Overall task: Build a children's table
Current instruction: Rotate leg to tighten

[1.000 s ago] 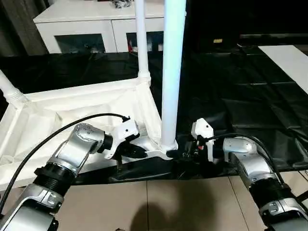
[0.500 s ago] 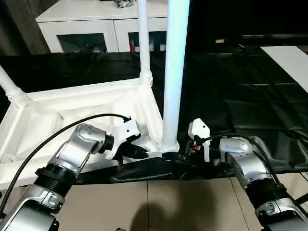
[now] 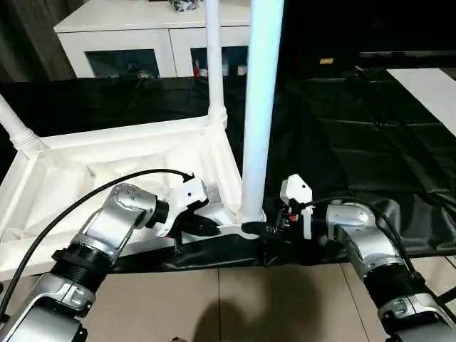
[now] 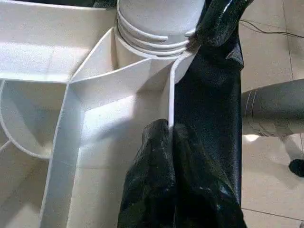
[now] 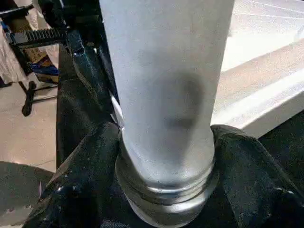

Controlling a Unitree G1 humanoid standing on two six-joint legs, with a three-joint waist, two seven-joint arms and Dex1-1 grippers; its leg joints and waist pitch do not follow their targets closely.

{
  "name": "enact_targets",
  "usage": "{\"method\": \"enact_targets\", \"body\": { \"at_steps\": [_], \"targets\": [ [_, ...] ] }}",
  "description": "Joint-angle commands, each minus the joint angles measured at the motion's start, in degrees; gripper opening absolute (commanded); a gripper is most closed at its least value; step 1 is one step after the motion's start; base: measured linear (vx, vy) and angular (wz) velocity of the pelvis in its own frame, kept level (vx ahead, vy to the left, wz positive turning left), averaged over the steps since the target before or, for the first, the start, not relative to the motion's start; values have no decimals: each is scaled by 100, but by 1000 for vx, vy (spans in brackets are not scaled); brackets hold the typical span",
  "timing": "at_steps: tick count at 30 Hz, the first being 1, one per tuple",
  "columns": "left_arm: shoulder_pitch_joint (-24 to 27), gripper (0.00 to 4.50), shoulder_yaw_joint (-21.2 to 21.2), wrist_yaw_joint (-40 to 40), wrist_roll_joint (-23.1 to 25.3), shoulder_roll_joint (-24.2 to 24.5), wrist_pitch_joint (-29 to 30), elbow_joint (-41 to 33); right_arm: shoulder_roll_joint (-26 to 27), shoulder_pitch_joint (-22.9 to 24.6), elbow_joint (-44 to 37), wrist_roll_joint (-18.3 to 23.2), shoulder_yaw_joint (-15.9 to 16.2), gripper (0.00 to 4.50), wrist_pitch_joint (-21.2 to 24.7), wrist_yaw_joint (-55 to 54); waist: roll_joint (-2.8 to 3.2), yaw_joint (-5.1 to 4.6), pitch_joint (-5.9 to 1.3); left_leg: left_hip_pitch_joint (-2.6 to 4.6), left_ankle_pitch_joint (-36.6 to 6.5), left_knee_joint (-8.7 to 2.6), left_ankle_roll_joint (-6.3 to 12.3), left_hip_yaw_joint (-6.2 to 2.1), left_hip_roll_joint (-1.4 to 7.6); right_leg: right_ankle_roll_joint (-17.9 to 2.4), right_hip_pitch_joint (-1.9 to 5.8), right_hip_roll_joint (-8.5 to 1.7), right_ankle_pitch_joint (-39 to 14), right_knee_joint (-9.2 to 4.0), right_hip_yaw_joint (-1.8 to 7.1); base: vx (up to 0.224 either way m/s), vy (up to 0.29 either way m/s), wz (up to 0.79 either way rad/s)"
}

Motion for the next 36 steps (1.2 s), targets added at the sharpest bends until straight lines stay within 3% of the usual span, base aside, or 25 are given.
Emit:
{"method": "enact_targets", "body": {
  "at_steps": [1, 4, 7, 9, 11, 13, 14, 15, 18, 20, 22, 24, 26, 28, 29, 30, 31, 34, 36],
  "targets": [
    [81, 0, -128, 149, 83, -102, 50, 49, 309, -43, -97, 146, 168, 279, -55, 7, -57, 12, -382, 55, -1390, -425, 313, -13, 103, -1376, 272, -246, -1419, -377, 191, 0, 0, 0],
    [-19, 0, -34, 604, 176, -341, -110, 323, 617, -55, 128, 10, -72, 272, -112, -983, -23, -28, -356, 57, -1572, -447, 211, -24, 90, -1301, 260, -255, -1724, -409, 190, 0, 0, 0],
    [-166, 0, 45, 1089, 277, -592, -214, 642, 821, -54, 257, -86, -196, 268, -26, -1615, -33, -58, -329, 102, -1896, -458, 86, -25, 78, -1136, 224, -257, -2246, -485, 188, 0, 0, 0],
    [-437, 0, 168, 1811, 400, -945, -267, 1109, 1062, -83, 397, -275, -294, 268, 104, -2411, -3, -84, -314, 125, -2151, -481, -34, -51, 68, -935, 207, -252, -2642, -538, 179, 0, 0, 0],
    [-753, 0, 373, 2610, 434, -1312, -258, 1582, 1260, -203, 657, -491, -378, 267, 215, -3301, -12, -98, -303, 167, -2277, -468, -85, -50, 43, -859, 165, -248, -2907, -577, 170, 0, 0, 0],
    [-888, 0, 459, 2911, 436, -1459, -242, 1772, 1332, -278, 801, -623, -398, 267, 236, -3754, -25, -100, -309, 160, -2292, -469, -107, -71, 34, -793, 183, -254, -3024, -589, 156, 0, 0, 0],
    [-1121, 0, 602, 3469, 475, -1678, -302, 2109, 1454, -442, 1082, -724, -490, 267, 313, -4425, -28, -118, -310, 124, -2238, -481, -75, -76, 27, -742, 190, -254, -2992, -607, 144, 0, 0, 0],
    [-1210, 0, 655, 3693, 500, -1755, -350, 2243, 1504, -510, 1193, -727, -544, 267, 357, -4650, -16, -118, -321, 131, -2234, -484, -81, -82, 27, -745, 191, -257, -2953, -606, 142, 0, 0, 0],
    [-1477, 0, 646, 4025, 619, -1971, -716, 2633, 1677, -769, 1502, -838, -619, 267, 278, -5328, -79, -124, -327, 123, -2230, -475, 7, -79, 7, -737, 182, -262, -2887, -635, 137, 0, 0, 0],
    [-1519, 0, 524, 3849, 704, -2003, -1003, 2737, 1731, -826, 1512, -851, -607, 267, 148, -5232, -73, -119, -358, 55, -1975, -487, 124, -86, 15, -774, 230, -270, -2512, -601, 155, 0, 0, 0],
    [-1481, 0, 496, 3703, 715, -1984, -1100, 2731, 1732, -746, 1387, -766, -687, 267, 87, -5039, -65, -101, -379, 45, -1788, -472, 207, -69, 31, -926, 240, -271, -2043, -551, 176, 0, 0, 0],
    [-1444, 0, 476, 3622, 724, -1956, -1173, 2744, 1715, -645, 1195, -679, -764, 322, 77, -4941, -72, -87, -389, 38, -1607, -456, 286, -49, 40, -1088, 255, -270, -1663, -507, 184, 0, 0, 0],
    [-1448, 0, 460, 3614, 740, -1944, -1291, 2827, 1691, -586, 1065, -662, -774, 339, 69, -4943, -72, -71, -395, 39, -1486, -439, 352, -34, 37, -1159, 260, -264, -1497, -493, 185, 0, 0, 0],
    [-1467, 0, 447, 3604, 747, -1935, -1430, 2949, 1606, -514, 917, -748, -693, 345, 13, -5035, -51, -57, -408, 17, -1277, -426, 382, -40, 39, -1228, 284, -259, -1174, -446, 183, 0, 0, 0],
    [-1504, 0, 462, 3594, 743, -1945, -1501, 3069, 1551, -483, 850, -803, -646, 345, -29, -5122, 6, -56, -415, 26, -1260, -423, 369, -42, 44, -1250, 285, -261, -1103, -429, 183, 0, 0, 0],
    [-1557, 0, 469, 3572, 774, -1950, -1773, 3277, 1425, -295, 431, -751, -601, 345, -28, -4995, 13, -69, -423, 1, -1129, -412, 380, -46, 17, -1223, 322, -234, -850, -427, 173, 0, 0, 0],
    [-1585, 0, 464, 3566, 800, -1946, -1858, 3359, 1375, -203, 225, -702, -584, 345, 4, -4875, 21, -61, -437, 28, -1113, -405, 383, -46, 38, -1242, 310, -236, -728, -412, 177, 0, 0, 0],
    [-1621, 0, 431, 3511, 833, -1932, -2111, 3454, 1266, 30, -217, -625, -590, 345, 61, -4652, 0, -55, -465, 4, -858, -371, 544, -48, 48, -1379, 341, -239, -111, -341, 178, 0, 0, 0],
    [-1688, 0, 597, 3585, 714, -1906, -2565, 3474, 1021, 581, -1059, -380, -646, 345, 190, -4214, -24, -27, -453, 5, -860, -364, 659, -40, 58, -1391, 346, -242, -79, -352, 177, 0, 0, 0]
  ]
}}
